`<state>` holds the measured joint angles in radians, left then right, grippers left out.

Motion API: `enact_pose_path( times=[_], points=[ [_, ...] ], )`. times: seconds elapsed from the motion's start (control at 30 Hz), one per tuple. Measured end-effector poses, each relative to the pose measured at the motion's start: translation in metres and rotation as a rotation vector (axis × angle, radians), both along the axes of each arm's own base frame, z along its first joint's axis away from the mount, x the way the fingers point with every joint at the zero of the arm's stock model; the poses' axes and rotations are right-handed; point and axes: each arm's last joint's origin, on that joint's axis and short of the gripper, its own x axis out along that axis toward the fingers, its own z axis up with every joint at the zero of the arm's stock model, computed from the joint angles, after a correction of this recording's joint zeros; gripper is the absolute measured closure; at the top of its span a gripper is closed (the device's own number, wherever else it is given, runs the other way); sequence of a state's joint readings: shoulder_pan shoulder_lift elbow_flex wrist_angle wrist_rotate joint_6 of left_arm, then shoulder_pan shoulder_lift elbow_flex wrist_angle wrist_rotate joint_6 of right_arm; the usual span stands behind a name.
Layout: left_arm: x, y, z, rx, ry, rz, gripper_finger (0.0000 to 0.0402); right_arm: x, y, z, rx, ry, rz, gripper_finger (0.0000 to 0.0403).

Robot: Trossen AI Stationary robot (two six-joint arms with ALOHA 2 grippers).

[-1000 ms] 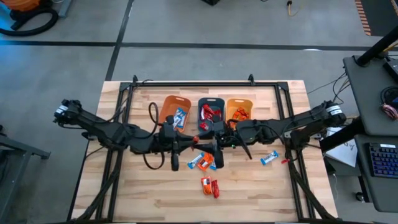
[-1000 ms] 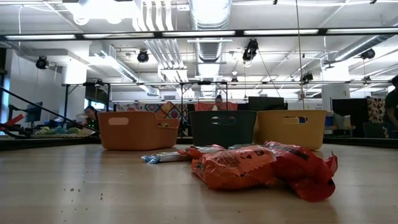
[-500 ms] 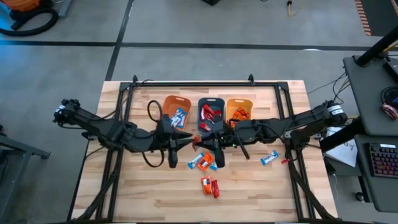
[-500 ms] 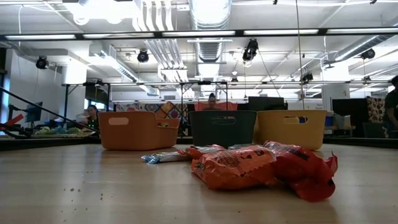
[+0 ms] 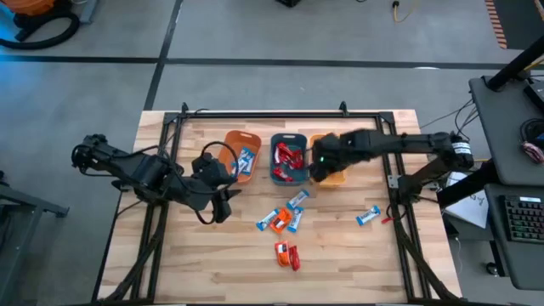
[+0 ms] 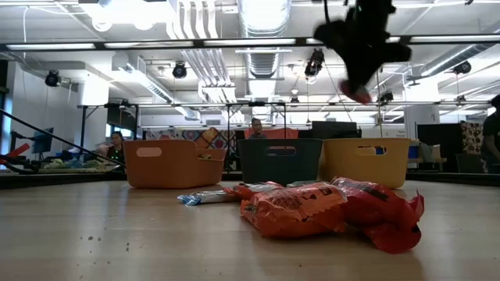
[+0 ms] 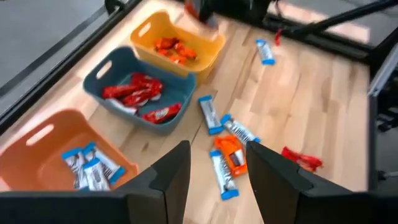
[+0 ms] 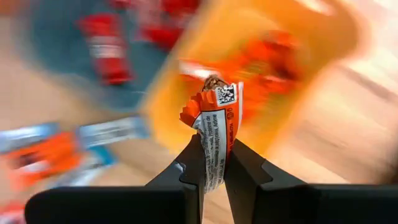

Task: Sort candy
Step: Put the orange chocolate bar into the yellow bin, then put the white chocolate bar into the orange bin

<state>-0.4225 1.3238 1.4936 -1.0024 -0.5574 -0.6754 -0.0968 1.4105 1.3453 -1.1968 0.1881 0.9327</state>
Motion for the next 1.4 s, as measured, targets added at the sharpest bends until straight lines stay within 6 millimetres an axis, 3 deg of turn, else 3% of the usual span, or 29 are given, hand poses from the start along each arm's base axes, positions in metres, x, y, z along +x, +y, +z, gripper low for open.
enact_pose_path(
  times=[0.1,0.23,0.47,0.67,0.93,1.07,1.23,1.4],
  points=[
    [0.003,-0.002,-0.012,-0.018,0.036,0.002,0.0262,-0.012,-0.018,-0.013,0.006,0.112,-0.063,0.0365],
    [0.006,-0.005,-0.031,-0.073,0.098,-0.004,0.0262,-0.016,-0.032,-0.024,0.006,0.129,-0.081,0.0365],
    [0.010,-0.010,-0.069,-0.184,0.162,0.001,0.0262,-0.014,-0.036,-0.033,-0.003,0.106,-0.064,0.0363],
    [0.014,-0.012,-0.095,-0.242,0.135,0.041,0.0262,-0.013,-0.036,-0.032,-0.006,0.094,-0.063,0.0329],
    [0.017,-0.017,-0.107,-0.278,0.094,0.008,0.0258,-0.012,-0.036,-0.032,-0.007,0.086,-0.064,0.0285],
    [0.018,-0.019,-0.106,-0.313,0.076,-0.009,0.0233,-0.011,-0.034,-0.029,0.017,0.070,-0.056,0.0280],
    [0.020,-0.024,-0.108,-0.268,0.059,-0.027,0.0182,-0.008,-0.023,-0.013,0.072,-0.007,-0.013,0.0280],
    [0.028,-0.045,-0.119,-0.121,0.034,-0.121,0.0160,-0.008,-0.006,0.005,0.053,-0.074,0.051,0.0280]
  ],
)
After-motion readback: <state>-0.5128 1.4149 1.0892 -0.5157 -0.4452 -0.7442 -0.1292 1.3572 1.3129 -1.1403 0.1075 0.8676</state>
